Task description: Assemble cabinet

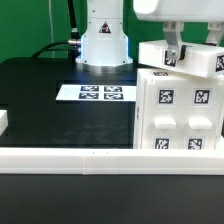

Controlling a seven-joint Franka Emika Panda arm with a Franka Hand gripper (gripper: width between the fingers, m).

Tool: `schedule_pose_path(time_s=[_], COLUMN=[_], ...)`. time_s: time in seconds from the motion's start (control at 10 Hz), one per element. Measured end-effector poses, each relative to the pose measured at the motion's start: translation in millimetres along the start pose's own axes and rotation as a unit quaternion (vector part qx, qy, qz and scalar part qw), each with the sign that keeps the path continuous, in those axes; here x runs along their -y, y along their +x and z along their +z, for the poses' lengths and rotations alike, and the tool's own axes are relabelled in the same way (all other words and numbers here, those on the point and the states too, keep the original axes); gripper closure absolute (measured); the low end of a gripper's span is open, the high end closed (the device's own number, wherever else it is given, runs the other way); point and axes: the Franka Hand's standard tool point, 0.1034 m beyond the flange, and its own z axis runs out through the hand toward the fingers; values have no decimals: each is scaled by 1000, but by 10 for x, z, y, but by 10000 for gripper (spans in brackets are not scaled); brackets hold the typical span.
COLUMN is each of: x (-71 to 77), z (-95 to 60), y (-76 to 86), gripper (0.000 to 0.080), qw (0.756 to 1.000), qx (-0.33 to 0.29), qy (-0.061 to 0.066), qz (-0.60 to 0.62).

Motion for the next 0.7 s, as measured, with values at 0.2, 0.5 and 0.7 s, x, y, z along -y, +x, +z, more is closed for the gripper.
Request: schedule_pose_path(time_s=[0.2, 0.5, 0.7], x=[-16, -71, -93], z=[-1, 10, 12], y=[-6, -22, -31], gripper=[230, 230, 230], qw=[997, 983, 967], qx=[0, -2, -2], qy=[-1, 0, 0], qz=[77, 182, 256])
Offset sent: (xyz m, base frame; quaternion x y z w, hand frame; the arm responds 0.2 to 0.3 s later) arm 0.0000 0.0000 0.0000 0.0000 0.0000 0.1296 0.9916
